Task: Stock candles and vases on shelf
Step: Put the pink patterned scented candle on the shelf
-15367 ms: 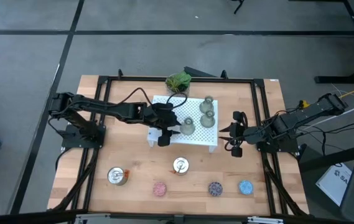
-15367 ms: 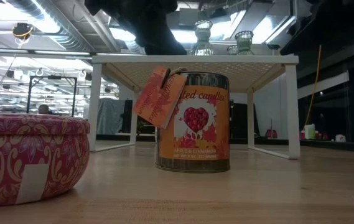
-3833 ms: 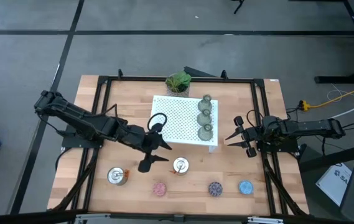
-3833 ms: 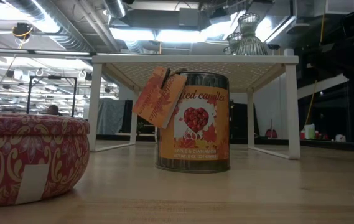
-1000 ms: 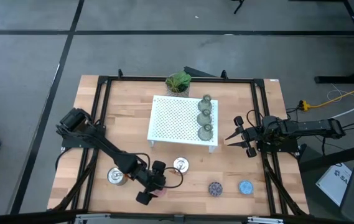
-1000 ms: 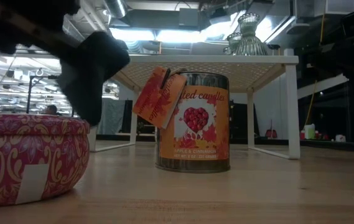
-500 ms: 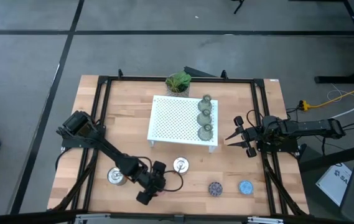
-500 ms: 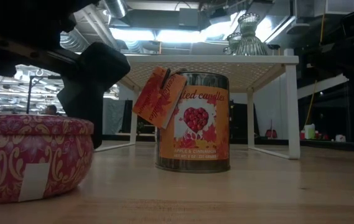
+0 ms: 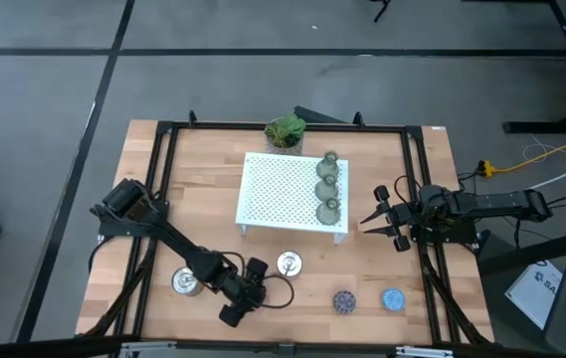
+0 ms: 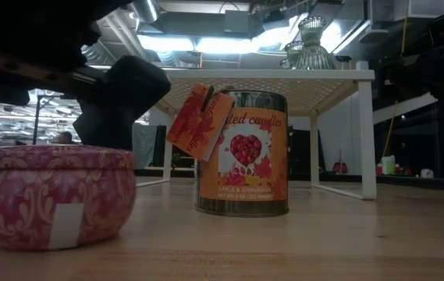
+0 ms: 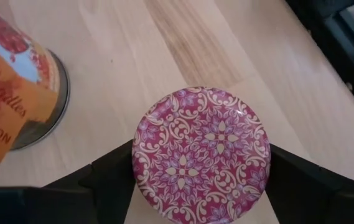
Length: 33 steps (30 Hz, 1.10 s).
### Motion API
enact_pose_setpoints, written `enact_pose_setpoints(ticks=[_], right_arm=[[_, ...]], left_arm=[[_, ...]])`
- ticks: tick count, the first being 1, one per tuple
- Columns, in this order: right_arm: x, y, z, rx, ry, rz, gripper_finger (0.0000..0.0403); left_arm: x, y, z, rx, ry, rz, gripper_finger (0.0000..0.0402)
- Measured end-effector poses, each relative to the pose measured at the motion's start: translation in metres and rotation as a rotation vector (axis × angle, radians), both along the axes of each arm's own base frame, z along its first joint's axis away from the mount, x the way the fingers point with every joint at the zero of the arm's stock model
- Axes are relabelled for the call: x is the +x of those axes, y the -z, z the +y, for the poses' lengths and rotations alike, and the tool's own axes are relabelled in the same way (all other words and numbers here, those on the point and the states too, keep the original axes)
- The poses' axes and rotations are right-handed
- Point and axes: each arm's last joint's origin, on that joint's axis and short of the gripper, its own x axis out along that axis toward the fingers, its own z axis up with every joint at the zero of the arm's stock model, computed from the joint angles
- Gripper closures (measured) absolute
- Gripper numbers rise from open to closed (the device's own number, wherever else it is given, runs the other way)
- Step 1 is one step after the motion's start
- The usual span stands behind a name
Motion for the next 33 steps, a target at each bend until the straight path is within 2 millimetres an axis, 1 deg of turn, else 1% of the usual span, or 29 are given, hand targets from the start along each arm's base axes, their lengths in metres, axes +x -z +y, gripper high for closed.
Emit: enact_pose_setpoints(ticks=[6,10,14,18,22,26,29,33], right_arm=[[0.0,0.0,0.0,0.0,0.0,0.0,0.0279],[0.0,0.0,0.0,0.0,0.0,0.0,0.0279],[0.0,0.0,0.0,0.0,0.0,0.0,0.0279],[0.0,0.0,0.0,0.0,0.0,0.0,0.0279],[0.0,0.0,0.0,0.0,0.0,0.001,0.0279],[0.0,0.0,0.0,0.0,0.0,0.0,0.0279],[0.0,0.0,0.0,0.0,0.0,0.0,0.0279],[0.0,0.0,0.0,0.0,0.0,0.0,0.0279]], left_arm=[[0.002,0.0,-0.001,-0.035,-0.042,-0.014,0.0115],[-0.001,-0.007,0.001,-0.045,-0.045,-0.012,0.0115],[-0.004,-0.034,0.005,-0.086,-0.052,-0.066,0.0115],[-0.009,-0.059,0.014,-0.134,-0.105,-0.099,0.0115],[-0.011,-0.09,0.033,-0.268,-0.221,-0.131,0.0115],[-0.013,-0.117,0.057,-0.337,-0.26,-0.182,0.0114],[-0.013,-0.131,0.076,-0.346,-0.251,-0.21,0.0113],[-0.009,-0.141,0.109,-0.354,-0.253,-0.228,0.0112]])
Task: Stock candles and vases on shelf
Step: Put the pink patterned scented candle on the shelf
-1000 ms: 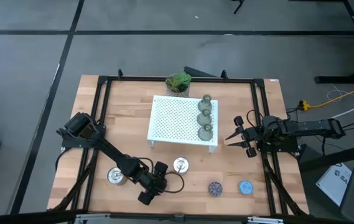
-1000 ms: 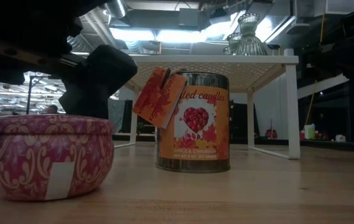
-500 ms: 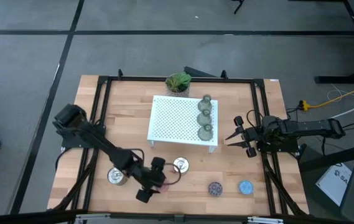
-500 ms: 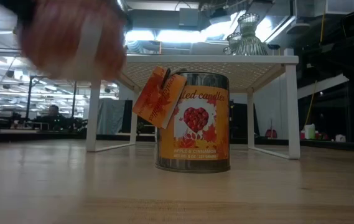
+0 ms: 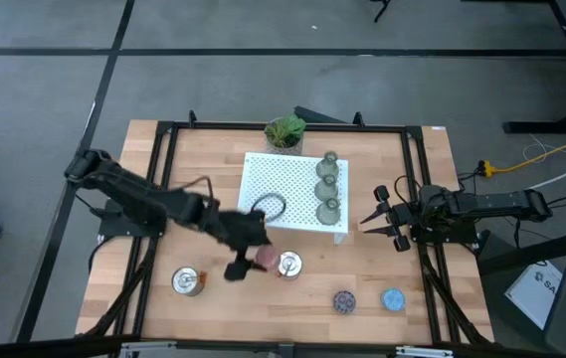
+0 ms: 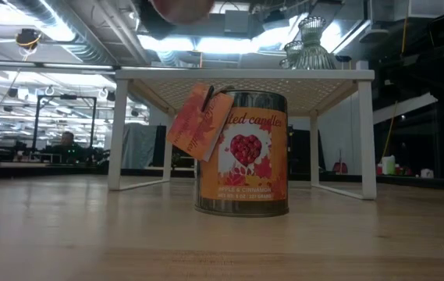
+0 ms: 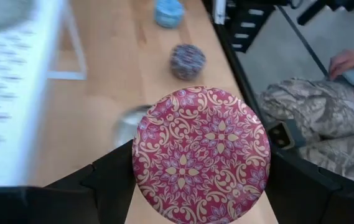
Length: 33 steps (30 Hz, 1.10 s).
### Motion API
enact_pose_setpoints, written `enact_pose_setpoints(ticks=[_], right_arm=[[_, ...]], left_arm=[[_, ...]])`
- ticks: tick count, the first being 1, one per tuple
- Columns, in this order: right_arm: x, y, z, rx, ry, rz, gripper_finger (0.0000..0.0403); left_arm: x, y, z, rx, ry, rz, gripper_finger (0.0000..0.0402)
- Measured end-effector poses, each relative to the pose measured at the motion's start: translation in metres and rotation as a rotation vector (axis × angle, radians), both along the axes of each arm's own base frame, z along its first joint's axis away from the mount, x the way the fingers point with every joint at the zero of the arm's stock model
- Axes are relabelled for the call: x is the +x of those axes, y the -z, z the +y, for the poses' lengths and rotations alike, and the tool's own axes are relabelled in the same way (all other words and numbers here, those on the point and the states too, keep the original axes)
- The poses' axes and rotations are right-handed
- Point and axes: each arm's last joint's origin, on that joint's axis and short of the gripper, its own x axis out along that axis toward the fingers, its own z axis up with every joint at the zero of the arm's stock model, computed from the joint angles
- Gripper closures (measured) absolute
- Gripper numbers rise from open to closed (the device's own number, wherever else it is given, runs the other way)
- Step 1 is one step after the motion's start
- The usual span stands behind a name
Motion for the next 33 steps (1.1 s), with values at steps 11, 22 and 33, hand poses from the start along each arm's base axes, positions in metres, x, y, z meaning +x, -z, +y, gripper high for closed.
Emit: enact_pose_setpoints(ticks=[11,22,33], right_arm=[[0.0,0.0,0.0,0.0,0.0,0.0,0.0279],[0.0,0.0,0.0,0.0,0.0,0.002,0.0279],[0.001,0.001,0.0,-0.001,0.0,0.017,0.0279]], left_arm=[[0.015,-0.021,0.083,0.089,-0.141,0.01,0.011],[0.045,-0.044,0.153,0.168,-0.335,0.067,0.011],[0.086,-0.027,0.186,0.321,-0.328,0.202,0.011]])
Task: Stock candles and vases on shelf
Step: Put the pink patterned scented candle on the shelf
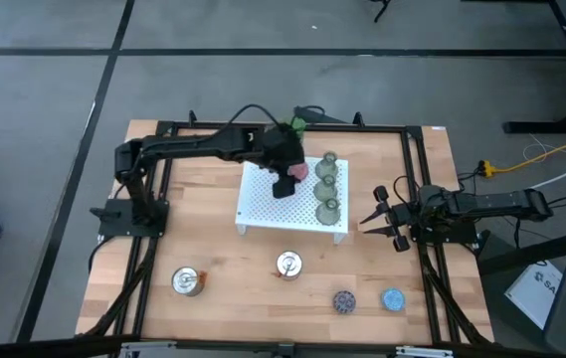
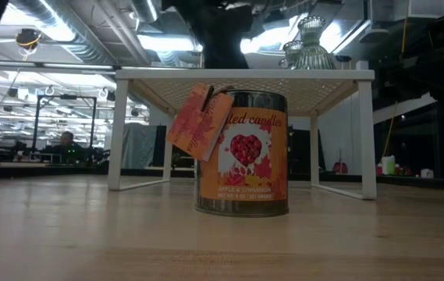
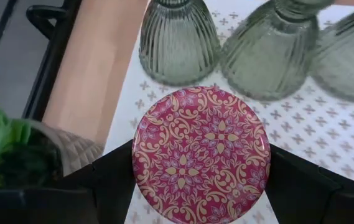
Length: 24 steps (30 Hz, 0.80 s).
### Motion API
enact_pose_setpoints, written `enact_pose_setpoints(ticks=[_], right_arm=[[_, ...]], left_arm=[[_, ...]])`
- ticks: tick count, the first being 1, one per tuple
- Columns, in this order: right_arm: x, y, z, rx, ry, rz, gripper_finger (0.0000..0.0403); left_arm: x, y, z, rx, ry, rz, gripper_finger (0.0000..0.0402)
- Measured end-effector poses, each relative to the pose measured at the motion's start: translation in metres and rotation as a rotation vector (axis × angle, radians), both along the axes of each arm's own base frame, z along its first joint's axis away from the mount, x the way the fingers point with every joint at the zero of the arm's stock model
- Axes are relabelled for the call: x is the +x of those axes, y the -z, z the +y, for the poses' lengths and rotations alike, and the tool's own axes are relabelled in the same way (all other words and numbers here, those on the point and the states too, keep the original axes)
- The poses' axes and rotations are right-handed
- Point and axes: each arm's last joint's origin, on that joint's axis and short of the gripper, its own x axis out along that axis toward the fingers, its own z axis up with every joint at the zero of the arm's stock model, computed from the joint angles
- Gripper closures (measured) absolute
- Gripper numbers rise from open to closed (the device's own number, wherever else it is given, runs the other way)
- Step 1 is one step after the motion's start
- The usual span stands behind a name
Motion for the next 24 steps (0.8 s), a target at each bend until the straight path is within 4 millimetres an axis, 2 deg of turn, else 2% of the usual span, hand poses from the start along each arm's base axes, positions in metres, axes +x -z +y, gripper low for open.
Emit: enact_pose_setpoints(ticks=[7,24], right_arm=[[0.0,0.0,0.0,0.0,0.0,-0.002,0.0279],[0.0,0.0,0.0,0.0,0.0,-0.002,0.0279]], left_arm=[[0.013,0.007,0.007,0.031,0.007,0.039,0.011],[0.006,0.01,0.012,0.013,-0.006,0.1,0.0109]])
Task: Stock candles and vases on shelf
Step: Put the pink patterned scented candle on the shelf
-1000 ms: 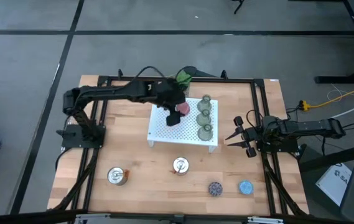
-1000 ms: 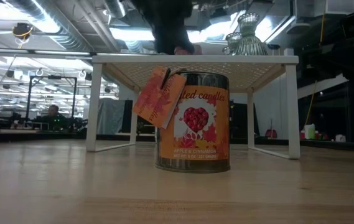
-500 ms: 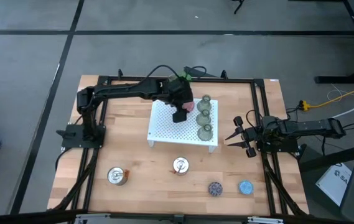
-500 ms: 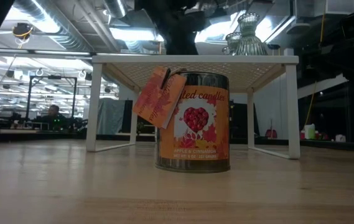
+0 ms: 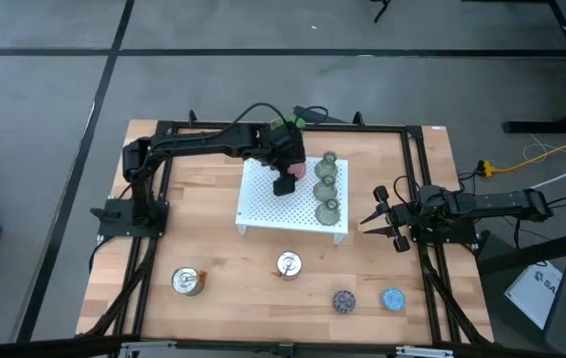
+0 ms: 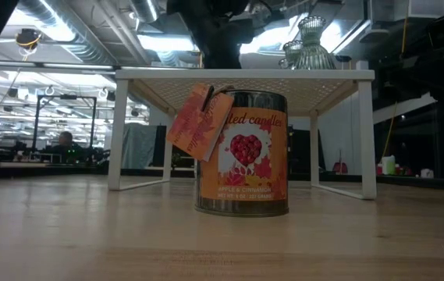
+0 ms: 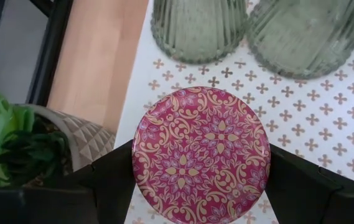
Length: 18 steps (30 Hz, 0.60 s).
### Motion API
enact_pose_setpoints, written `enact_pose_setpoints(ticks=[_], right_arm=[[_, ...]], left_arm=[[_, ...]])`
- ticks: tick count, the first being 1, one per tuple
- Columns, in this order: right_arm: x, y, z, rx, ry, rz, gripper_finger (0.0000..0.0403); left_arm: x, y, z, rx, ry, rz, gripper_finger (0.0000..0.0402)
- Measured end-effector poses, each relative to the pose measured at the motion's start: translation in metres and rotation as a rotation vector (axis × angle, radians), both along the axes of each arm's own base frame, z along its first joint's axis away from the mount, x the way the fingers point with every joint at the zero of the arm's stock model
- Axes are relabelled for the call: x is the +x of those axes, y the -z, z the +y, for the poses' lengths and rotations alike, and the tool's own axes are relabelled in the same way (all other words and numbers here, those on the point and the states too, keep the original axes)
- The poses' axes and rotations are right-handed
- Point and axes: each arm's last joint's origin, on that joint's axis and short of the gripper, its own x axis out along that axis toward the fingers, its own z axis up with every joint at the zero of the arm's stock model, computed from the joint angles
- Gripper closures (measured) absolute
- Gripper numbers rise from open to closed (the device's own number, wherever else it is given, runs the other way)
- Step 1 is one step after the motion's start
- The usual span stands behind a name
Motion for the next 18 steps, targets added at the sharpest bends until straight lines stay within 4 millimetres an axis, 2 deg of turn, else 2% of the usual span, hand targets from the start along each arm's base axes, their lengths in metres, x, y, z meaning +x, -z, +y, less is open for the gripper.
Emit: enact_pose_setpoints(ticks=[6,18], right_arm=[[0.0,0.0,0.0,0.0,0.0,0.0,0.0279],[0.0,0.0,0.0,0.0,0.0,0.0,0.0279]], left_arm=[[-0.0013,0.0003,-0.0003,0.02,0.015,0.019,0.0105],[-0.0033,-0.0039,-0.0018,0.05,0.041,0.017,0.0042]])
